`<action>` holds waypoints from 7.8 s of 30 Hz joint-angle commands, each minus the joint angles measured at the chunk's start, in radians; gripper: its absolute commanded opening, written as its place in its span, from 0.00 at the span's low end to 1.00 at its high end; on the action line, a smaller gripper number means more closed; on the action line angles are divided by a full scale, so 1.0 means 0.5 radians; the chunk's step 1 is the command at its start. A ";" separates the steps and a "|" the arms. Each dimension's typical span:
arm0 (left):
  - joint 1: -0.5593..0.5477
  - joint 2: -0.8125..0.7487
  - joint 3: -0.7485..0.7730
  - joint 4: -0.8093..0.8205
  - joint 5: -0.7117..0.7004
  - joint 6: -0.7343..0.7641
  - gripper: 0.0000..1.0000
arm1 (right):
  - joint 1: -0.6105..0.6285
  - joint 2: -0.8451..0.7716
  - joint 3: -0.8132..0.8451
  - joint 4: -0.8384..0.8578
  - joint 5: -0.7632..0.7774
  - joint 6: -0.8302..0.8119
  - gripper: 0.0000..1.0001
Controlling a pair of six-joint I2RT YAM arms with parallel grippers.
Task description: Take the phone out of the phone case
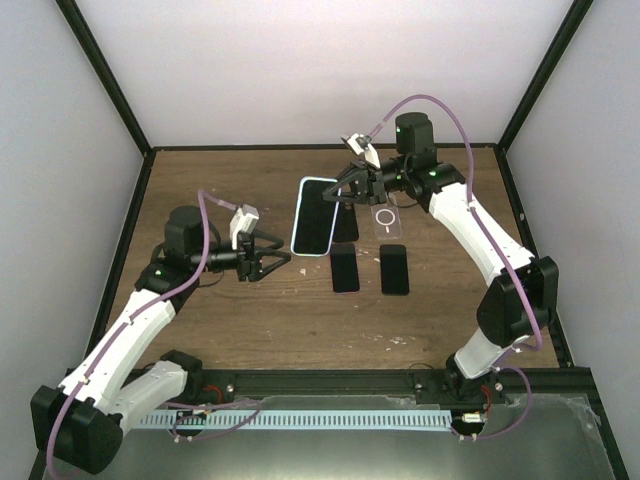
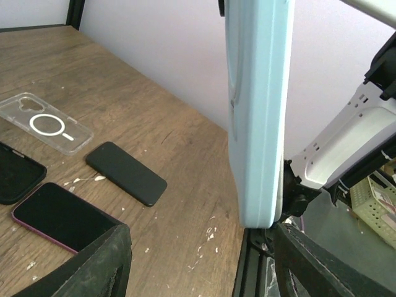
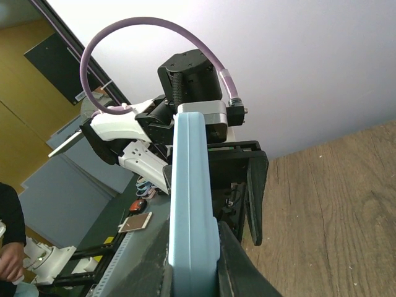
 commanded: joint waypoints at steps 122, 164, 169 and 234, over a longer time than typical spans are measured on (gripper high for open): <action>0.492 0.545 -0.342 1.482 0.402 -1.870 0.00 | 0.133 0.168 0.177 -0.171 0.807 -0.314 0.59; 0.608 0.742 -0.126 0.873 0.300 -2.403 0.00 | 1.087 -0.121 -0.632 0.548 3.077 -2.109 0.36; 0.608 0.752 -0.118 0.866 0.301 -2.377 0.00 | 1.105 -0.089 -0.615 0.590 3.097 -2.115 0.25; 0.300 2.226 1.167 -0.229 -0.620 -0.608 0.00 | 0.683 -0.451 -0.429 0.479 3.231 -1.509 0.01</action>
